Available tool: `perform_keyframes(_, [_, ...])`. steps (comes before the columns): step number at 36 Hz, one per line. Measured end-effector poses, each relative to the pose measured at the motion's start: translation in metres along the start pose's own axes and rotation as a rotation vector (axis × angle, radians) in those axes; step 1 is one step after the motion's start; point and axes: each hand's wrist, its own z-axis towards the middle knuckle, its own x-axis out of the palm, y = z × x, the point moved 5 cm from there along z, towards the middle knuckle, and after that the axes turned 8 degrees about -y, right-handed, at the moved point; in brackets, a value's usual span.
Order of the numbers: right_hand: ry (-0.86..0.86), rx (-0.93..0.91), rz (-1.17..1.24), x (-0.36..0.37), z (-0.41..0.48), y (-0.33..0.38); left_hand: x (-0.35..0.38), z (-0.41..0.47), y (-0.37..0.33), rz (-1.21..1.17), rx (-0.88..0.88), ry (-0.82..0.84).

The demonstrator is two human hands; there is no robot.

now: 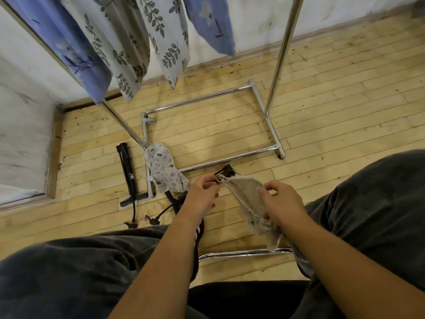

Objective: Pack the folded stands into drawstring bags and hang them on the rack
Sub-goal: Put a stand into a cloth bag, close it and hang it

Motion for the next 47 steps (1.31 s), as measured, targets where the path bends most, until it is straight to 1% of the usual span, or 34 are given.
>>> perform_keyframes(5, [0.026,0.068,0.032,0.01,0.008,-0.002,-0.005,0.051,0.03,0.04,-0.122,-0.042])
perform_keyframes(8, [0.048,0.107,0.05,0.021,0.017,-0.004,-0.003,0.081,0.045,0.1,-0.142,-0.027])
perform_keyframes(13, [0.051,0.21,0.088,0.048,0.032,-0.005,0.002,0.128,0.06,0.203,-0.104,0.018])
perform_keyframes(17, [0.08,0.266,0.129,0.072,0.048,-0.006,0.006,0.165,0.074,0.33,-0.045,0.062])
perform_keyframes(22, [0.101,0.261,0.152,0.089,0.064,0.002,0.007,0.198,0.085,0.502,0.015,0.103])
perform_keyframes(25, [0.107,0.252,0.145,0.096,0.076,0.004,0.01,0.219,0.096,0.594,0.019,0.112])
perform_keyframes(30, [0.096,0.295,0.124,0.1,0.088,-0.007,0.024,0.254,0.116,0.722,0.017,0.157])
perform_keyframes(35, [0.086,0.339,0.09,0.094,0.092,-0.023,0.035,0.276,0.14,0.843,0.042,0.141])
perform_keyframes(38, [0.074,0.359,0.048,0.091,0.093,-0.032,0.038,0.284,0.147,0.927,0.04,0.094])
perform_keyframes(40, [0.085,0.35,0.033,0.091,0.094,-0.036,0.041,0.288,0.148,0.968,0.055,0.07])
perform_keyframes(44, [0.097,0.313,-0.035,0.089,0.097,-0.038,0.051,0.292,0.148,1.023,0.042,0.097])
perform_keyframes(47, [0.093,0.269,-0.087,0.086,0.095,-0.034,0.051,0.291,0.144,0.971,0.039,0.089])
